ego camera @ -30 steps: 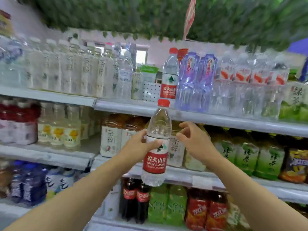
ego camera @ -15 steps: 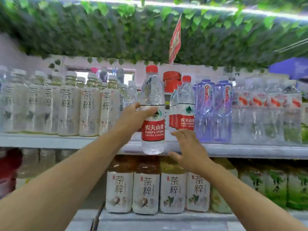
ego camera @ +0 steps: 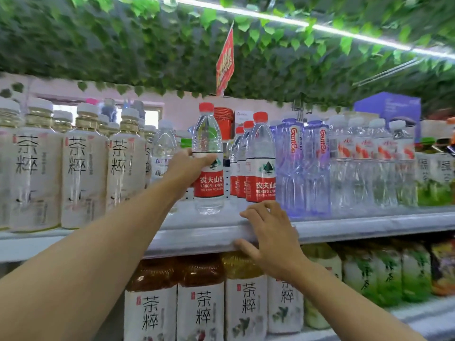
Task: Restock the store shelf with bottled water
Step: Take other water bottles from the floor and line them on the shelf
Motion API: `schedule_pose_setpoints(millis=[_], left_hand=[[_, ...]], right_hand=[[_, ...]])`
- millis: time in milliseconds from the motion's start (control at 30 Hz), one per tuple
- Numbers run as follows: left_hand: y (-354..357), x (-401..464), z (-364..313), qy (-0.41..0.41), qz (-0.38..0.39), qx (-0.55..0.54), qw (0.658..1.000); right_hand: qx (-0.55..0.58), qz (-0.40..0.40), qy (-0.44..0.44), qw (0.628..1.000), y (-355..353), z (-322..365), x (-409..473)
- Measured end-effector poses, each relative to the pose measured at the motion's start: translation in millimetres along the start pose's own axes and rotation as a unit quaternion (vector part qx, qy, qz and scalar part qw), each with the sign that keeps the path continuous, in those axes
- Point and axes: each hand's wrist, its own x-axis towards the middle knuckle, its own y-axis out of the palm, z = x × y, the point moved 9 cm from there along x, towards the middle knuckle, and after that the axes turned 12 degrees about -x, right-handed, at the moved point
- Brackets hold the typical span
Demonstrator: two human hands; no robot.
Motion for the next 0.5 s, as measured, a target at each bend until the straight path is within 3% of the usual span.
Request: schedule_pose_setpoints(millis=[500], left_hand=[[9,4,29,-0.046,0.019,0.056,0.997]], right_hand=[[-0.016,-0.088,-0.053,0.995,-3,0,3]])
